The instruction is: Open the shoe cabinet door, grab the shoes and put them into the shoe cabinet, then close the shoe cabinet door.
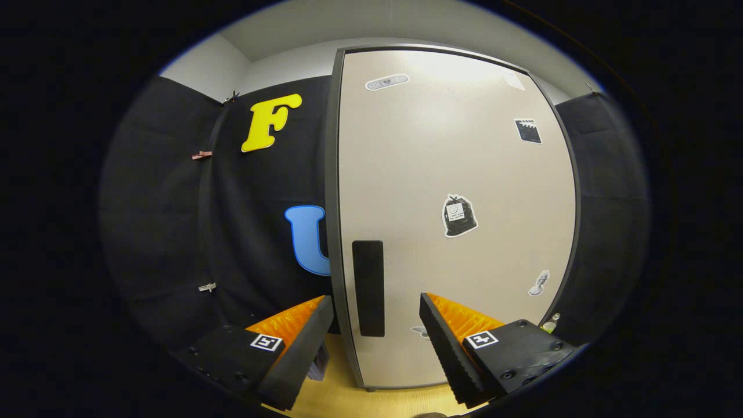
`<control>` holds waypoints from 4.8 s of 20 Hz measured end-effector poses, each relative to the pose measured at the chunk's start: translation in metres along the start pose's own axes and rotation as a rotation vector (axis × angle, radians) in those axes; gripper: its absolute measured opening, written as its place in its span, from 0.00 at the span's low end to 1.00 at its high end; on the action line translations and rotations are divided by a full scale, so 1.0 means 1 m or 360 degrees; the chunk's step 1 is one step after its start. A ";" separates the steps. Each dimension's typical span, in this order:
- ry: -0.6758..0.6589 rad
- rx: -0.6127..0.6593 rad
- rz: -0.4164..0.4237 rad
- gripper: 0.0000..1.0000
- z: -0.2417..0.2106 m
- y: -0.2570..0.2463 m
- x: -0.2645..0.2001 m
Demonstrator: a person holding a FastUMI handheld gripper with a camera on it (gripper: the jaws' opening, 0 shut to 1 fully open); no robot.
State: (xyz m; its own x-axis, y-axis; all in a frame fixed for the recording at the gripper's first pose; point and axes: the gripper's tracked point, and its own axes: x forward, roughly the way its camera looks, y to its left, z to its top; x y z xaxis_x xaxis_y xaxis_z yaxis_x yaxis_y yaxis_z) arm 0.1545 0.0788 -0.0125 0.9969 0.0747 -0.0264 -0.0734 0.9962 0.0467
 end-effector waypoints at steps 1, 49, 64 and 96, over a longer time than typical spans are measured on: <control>-0.0007 -0.0006 -0.0004 0.98 0.000 0.000 0.005; 0.0042 -0.0011 0.0138 0.32 -0.009 -0.063 -0.135; 0.0048 -0.0051 0.0113 0.31 -0.002 -0.182 -0.226; 0.0949 0.0042 0.0172 0.31 -0.299 -0.120 -0.214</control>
State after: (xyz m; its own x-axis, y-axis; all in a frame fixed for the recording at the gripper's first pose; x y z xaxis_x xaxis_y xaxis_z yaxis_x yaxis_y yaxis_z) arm -0.0588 -0.0434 -0.3112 0.7945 0.1953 -0.5750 -0.1651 0.9807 0.1049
